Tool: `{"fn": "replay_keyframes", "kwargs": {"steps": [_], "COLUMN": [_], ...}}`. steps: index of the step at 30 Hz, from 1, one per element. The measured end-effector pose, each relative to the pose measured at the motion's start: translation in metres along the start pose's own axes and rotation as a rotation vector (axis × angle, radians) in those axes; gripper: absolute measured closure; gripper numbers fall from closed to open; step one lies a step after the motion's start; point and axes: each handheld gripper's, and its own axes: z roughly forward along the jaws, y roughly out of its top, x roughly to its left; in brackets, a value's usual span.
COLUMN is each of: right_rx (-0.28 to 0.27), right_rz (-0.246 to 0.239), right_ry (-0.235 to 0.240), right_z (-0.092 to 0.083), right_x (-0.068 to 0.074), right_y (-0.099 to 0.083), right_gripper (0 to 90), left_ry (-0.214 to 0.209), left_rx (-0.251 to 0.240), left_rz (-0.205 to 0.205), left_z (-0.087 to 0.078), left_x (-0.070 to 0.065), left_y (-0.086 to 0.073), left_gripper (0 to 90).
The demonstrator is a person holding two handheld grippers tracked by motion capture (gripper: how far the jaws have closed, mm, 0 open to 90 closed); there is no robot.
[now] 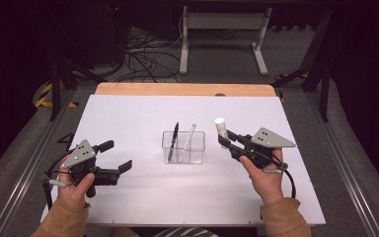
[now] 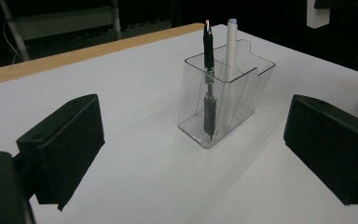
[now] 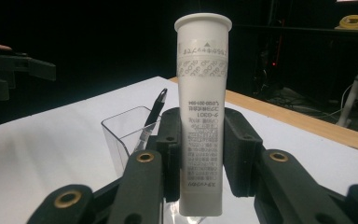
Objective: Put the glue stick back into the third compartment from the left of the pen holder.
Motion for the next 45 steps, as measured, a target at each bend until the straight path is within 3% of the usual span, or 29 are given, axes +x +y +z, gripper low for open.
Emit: {"fn": "replay_keyframes", "kwargs": {"steps": [14, 20, 31, 45], "right_rx": [-0.012, -0.014, -0.012, -0.02], "right_rz": [0.019, 0.023, 0.004, 0.028], "right_ry": [0.037, 0.026, 0.029, 0.077], "right_z": [0.031, 0.045, 0.063, 0.079], "right_x": [0.011, 0.013, 0.015, 0.02], "right_y": [0.001, -0.003, -0.013, -0.026], "right_gripper": [70.9, 70.9, 70.9, 70.8], "left_ry": [-0.007, -0.01, -0.011, -0.016], "left_rx": [0.004, 0.005, 0.005, 0.012], "left_rz": [0.001, 0.004, 0.006, 0.009], "left_z": [0.001, 0.001, 0.002, 0.003], "left_x": [0.001, 0.0, 0.0, -0.001], "left_y": [-0.001, -0.001, -0.001, -0.002], "left_gripper": [5.7, 5.7, 5.5, 5.4]}}
